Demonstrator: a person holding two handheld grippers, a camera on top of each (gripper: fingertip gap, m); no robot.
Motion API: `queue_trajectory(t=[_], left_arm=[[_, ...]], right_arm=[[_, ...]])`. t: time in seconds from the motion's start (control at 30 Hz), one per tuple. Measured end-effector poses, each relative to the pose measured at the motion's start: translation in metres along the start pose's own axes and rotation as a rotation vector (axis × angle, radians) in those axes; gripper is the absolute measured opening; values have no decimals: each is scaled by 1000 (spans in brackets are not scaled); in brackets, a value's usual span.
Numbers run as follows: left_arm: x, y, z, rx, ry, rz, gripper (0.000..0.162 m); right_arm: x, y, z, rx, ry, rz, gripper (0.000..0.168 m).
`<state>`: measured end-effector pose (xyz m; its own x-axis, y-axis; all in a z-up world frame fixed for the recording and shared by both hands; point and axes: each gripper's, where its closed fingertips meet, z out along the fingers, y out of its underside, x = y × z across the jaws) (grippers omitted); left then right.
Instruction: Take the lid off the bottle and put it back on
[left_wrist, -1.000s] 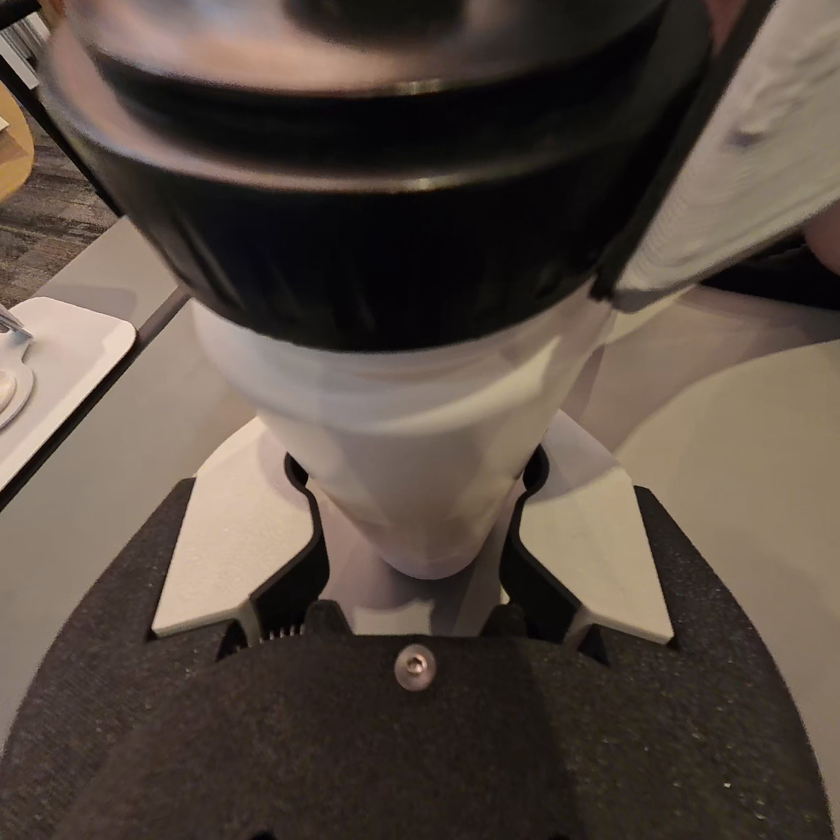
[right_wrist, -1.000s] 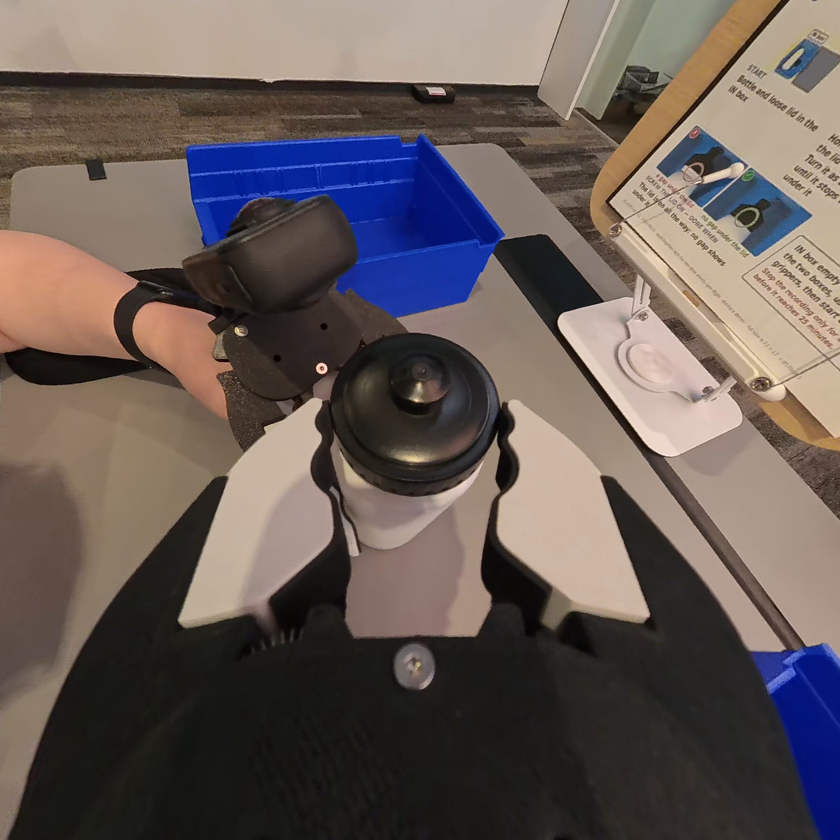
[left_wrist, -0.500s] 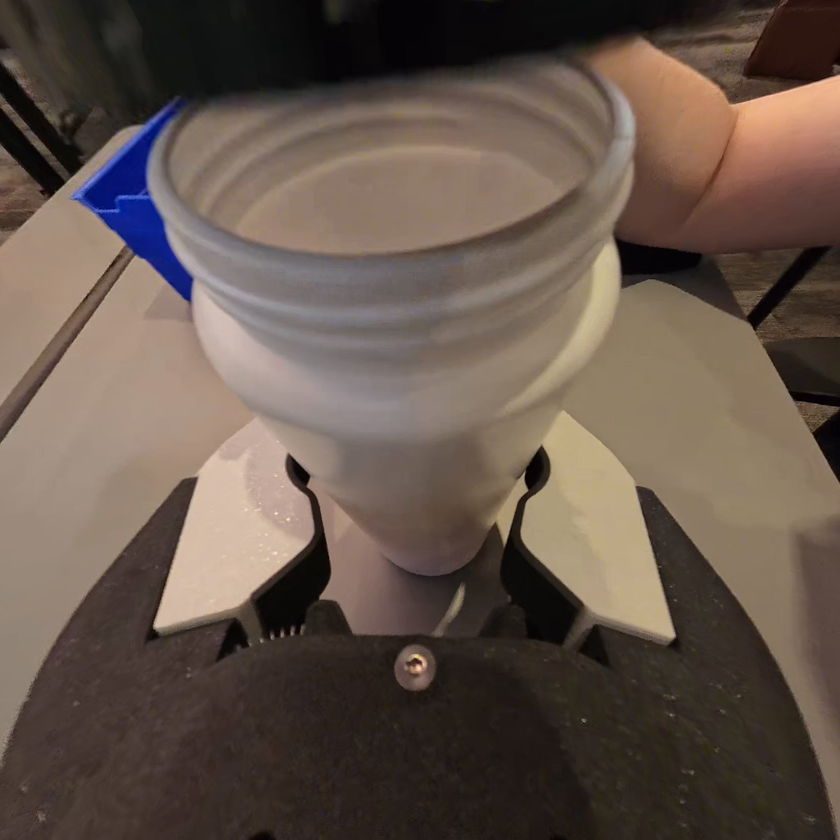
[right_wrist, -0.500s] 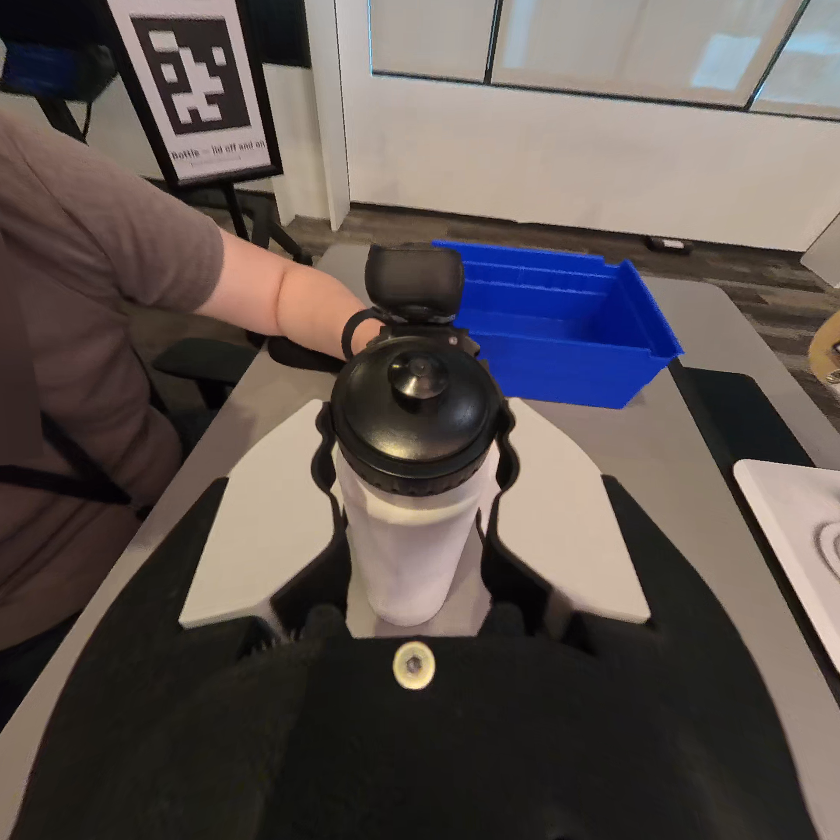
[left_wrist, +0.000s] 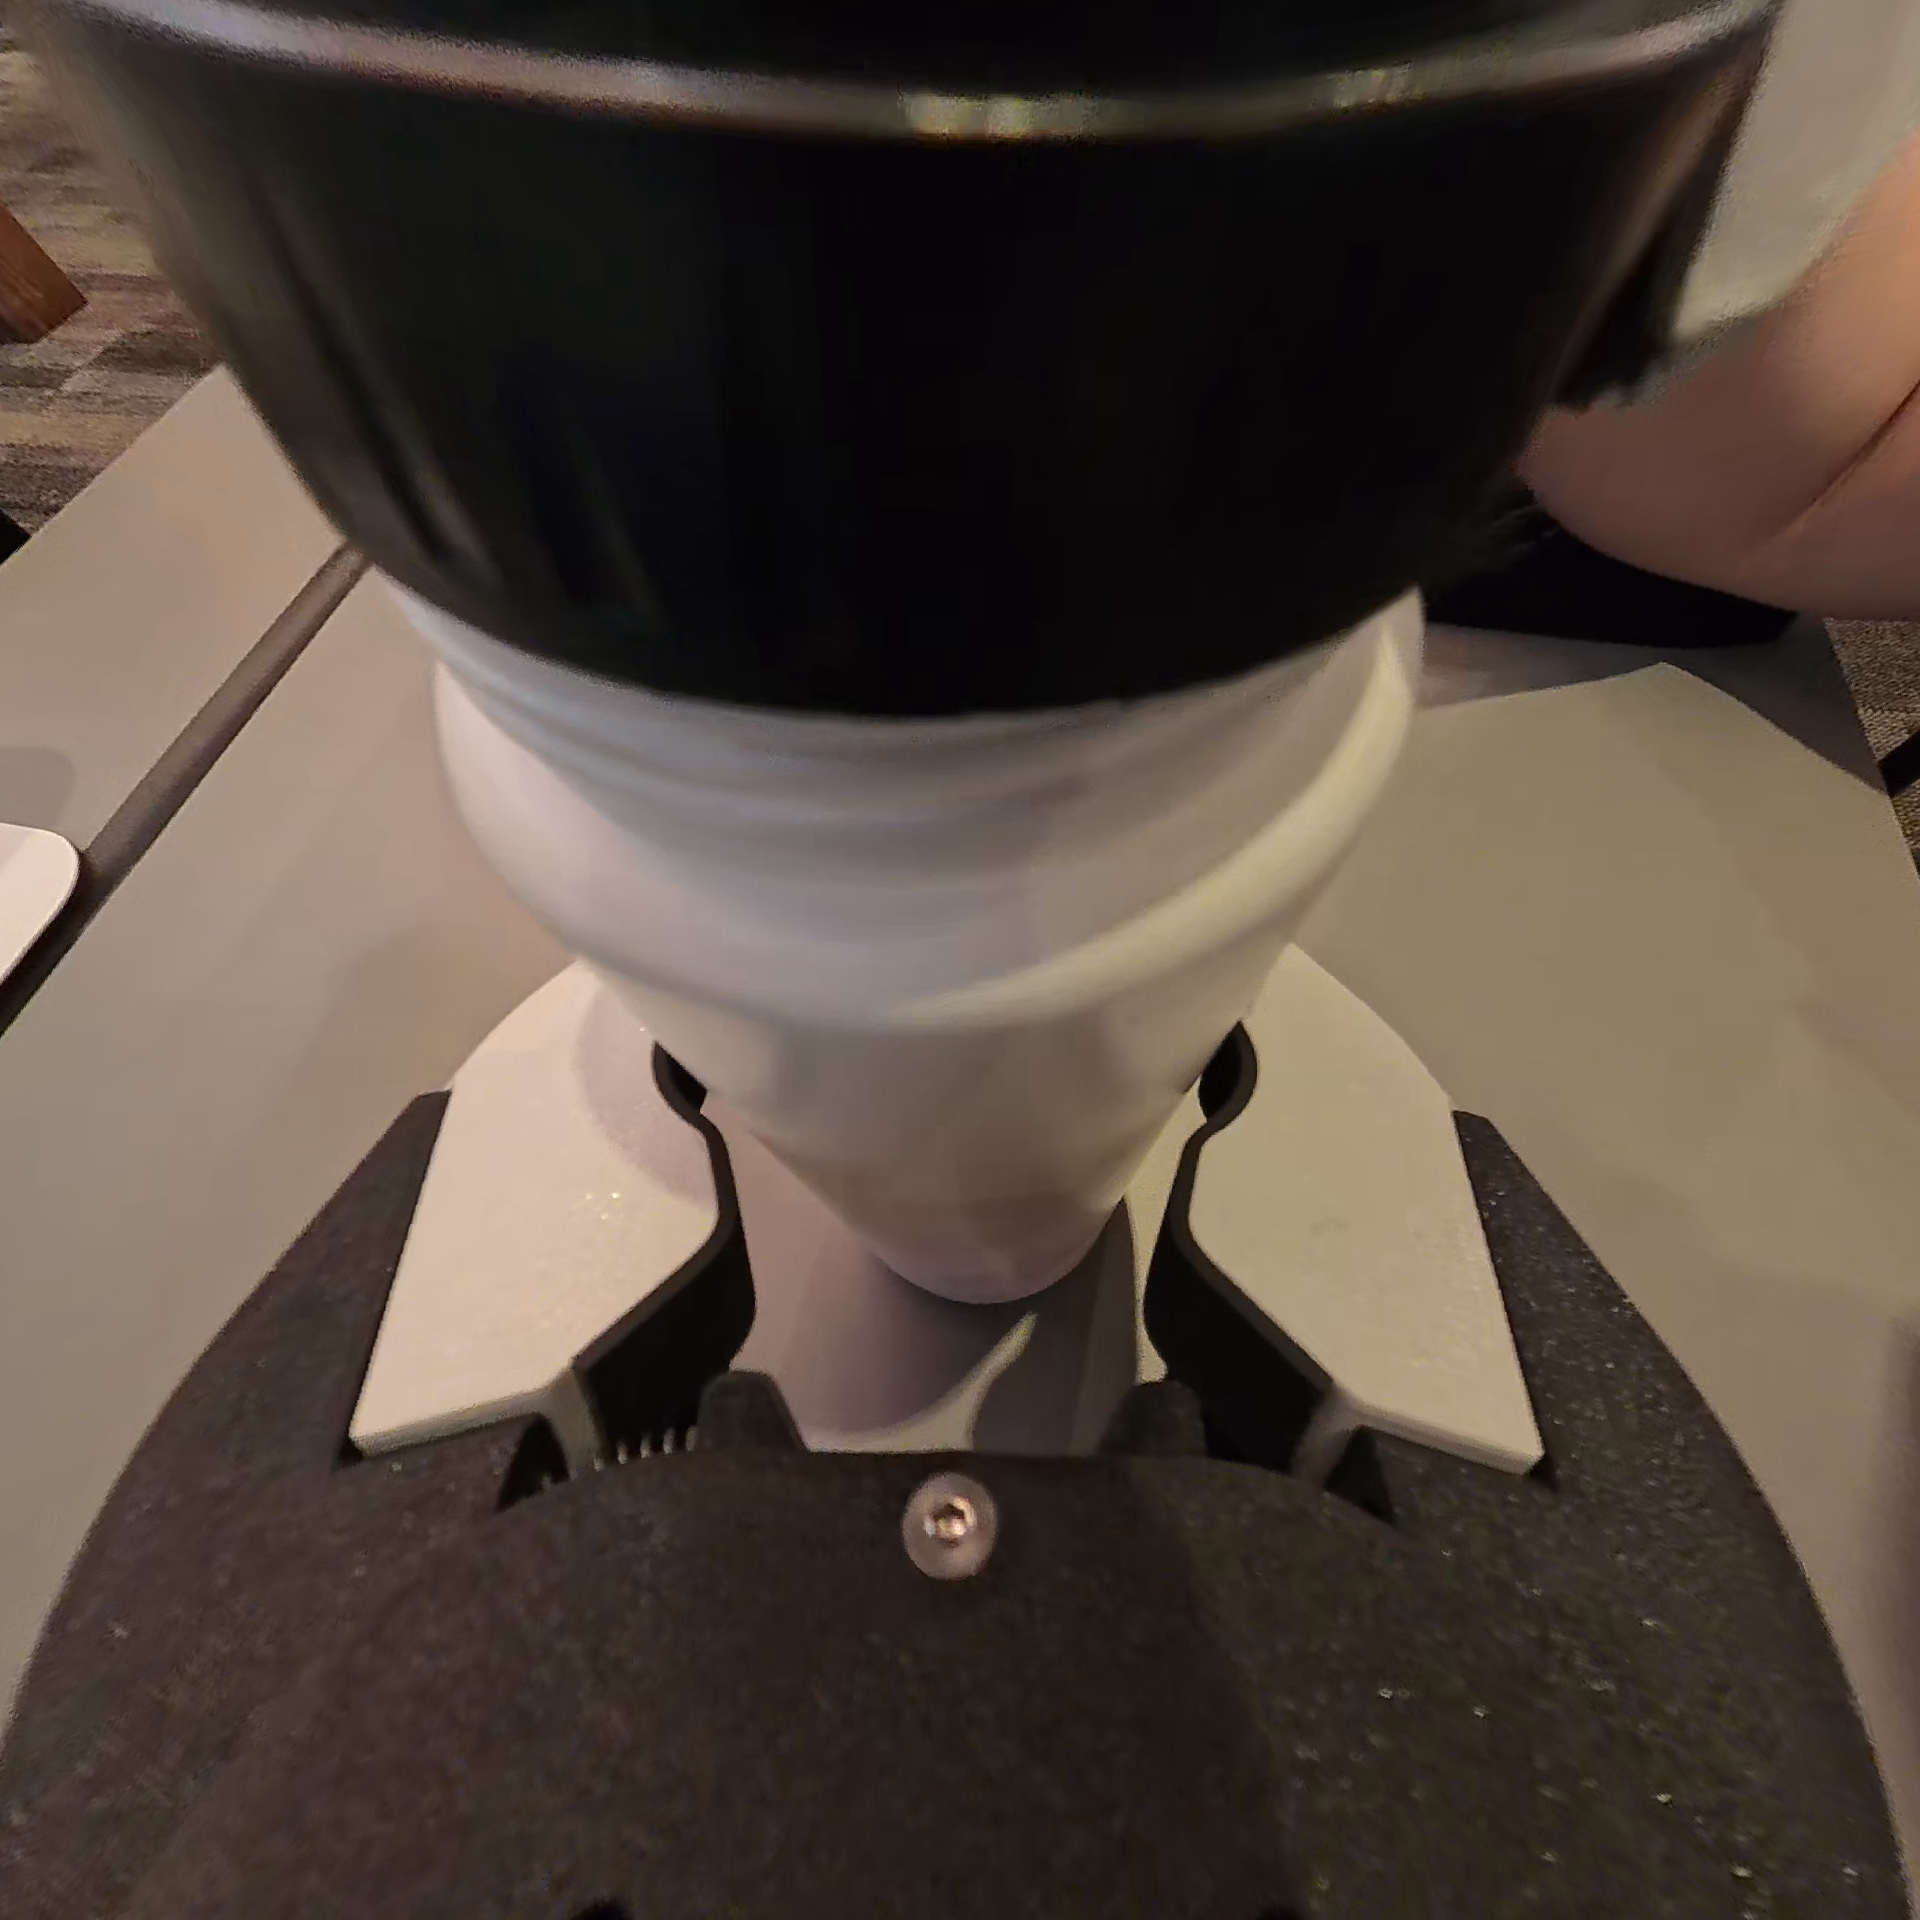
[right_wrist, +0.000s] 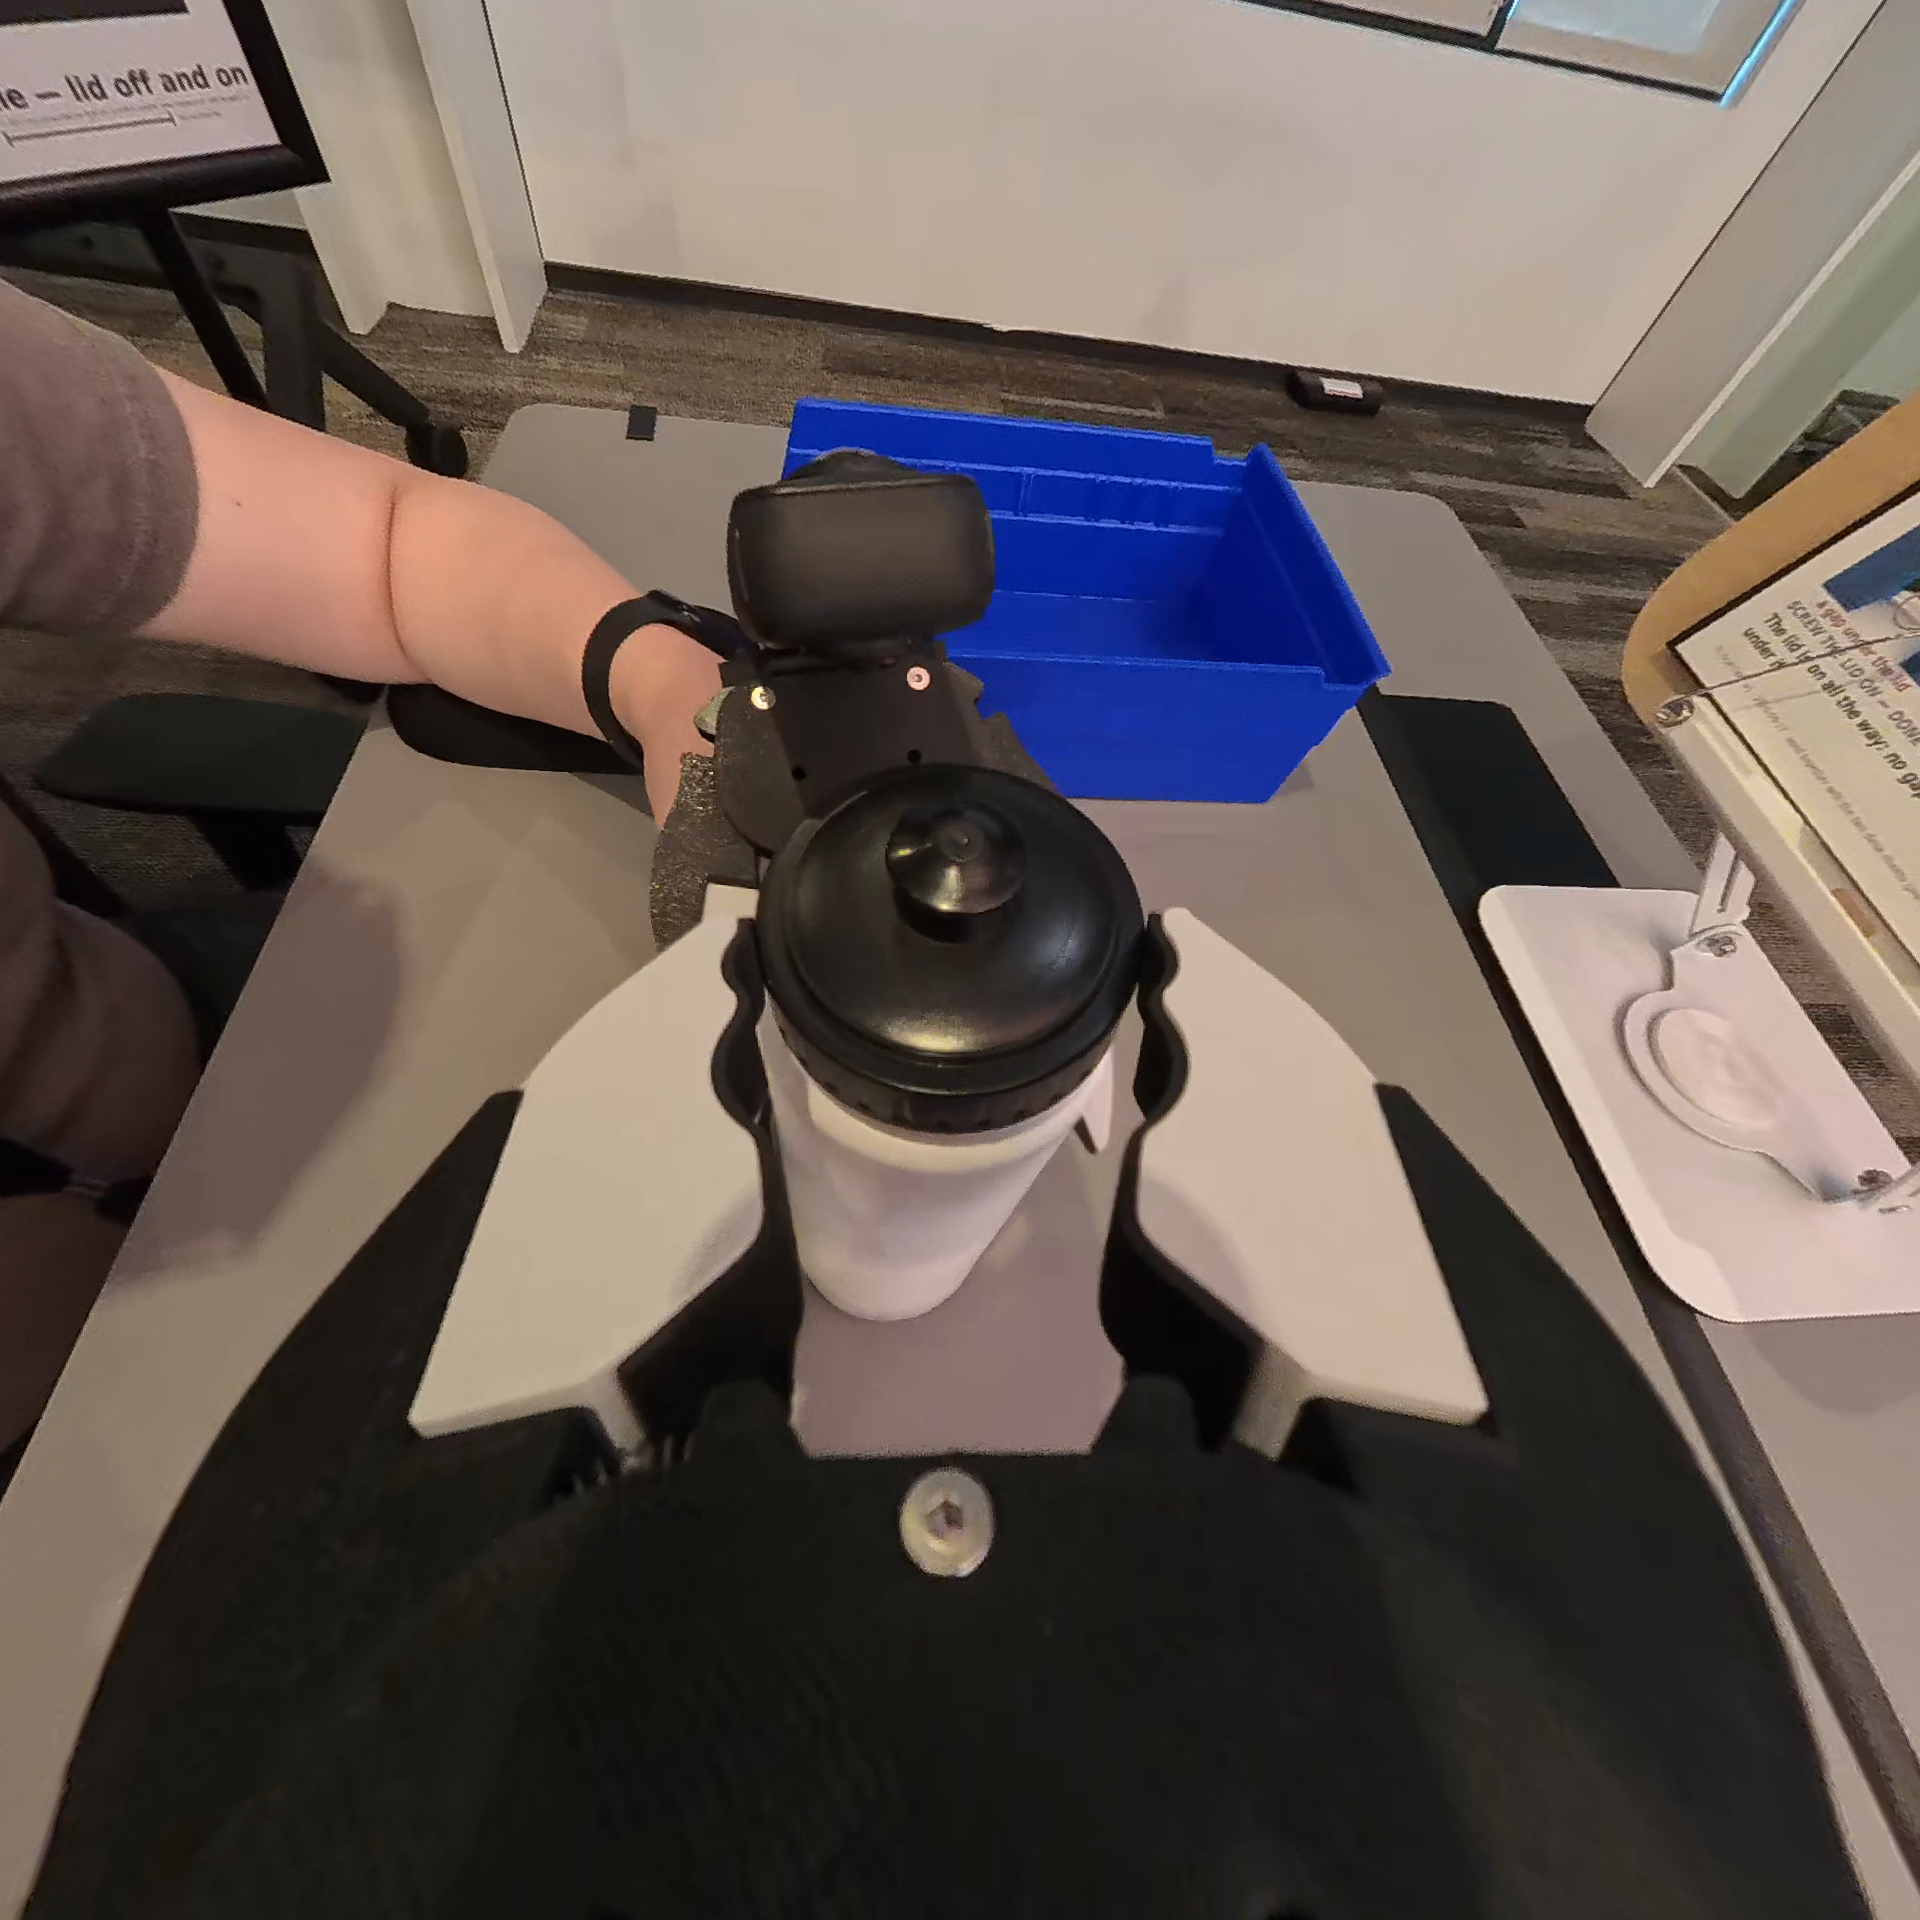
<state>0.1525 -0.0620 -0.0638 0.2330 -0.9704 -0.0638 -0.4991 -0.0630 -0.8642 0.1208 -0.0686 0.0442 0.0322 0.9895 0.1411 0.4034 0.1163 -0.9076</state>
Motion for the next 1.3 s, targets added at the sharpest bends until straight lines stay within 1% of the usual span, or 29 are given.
queue_trajectory(t=[0.23, 0.4, 0.7, 0.77, 0.87, 1.0, 1.1, 1.3], left_arm=[[0, 0, 0, -13, -4, 7, 95], [0, 1, 0, -22, -6, 0, 95], [7, 0, 0, -46, 7, 51, 95], [8, 0, 0, -47, 7, 40, 95], [7, 1, 0, -46, 5, 32, 95], [6, 1, 0, -47, 5, 26, 95], [6, 1, 0, -45, 6, 25, 95], [8, 1, 0, -48, 13, 30, 95]], right_arm=[[-2, 2, 2, -35, 15, -22, 72], [-1, 4, 1, -52, 22, 21, 72], [-9, 3, -2, -96, 21, -20, 71], [-8, 2, -1, -95, 33, -7, 72], [-6, -3, -1, -67, 49, 12, 76], [-4, -3, -1, -62, 58, 27, 76], [-6, 0, 1, -69, 31, 43, 72], [-8, 0, 0, -77, 18, 51, 72]])
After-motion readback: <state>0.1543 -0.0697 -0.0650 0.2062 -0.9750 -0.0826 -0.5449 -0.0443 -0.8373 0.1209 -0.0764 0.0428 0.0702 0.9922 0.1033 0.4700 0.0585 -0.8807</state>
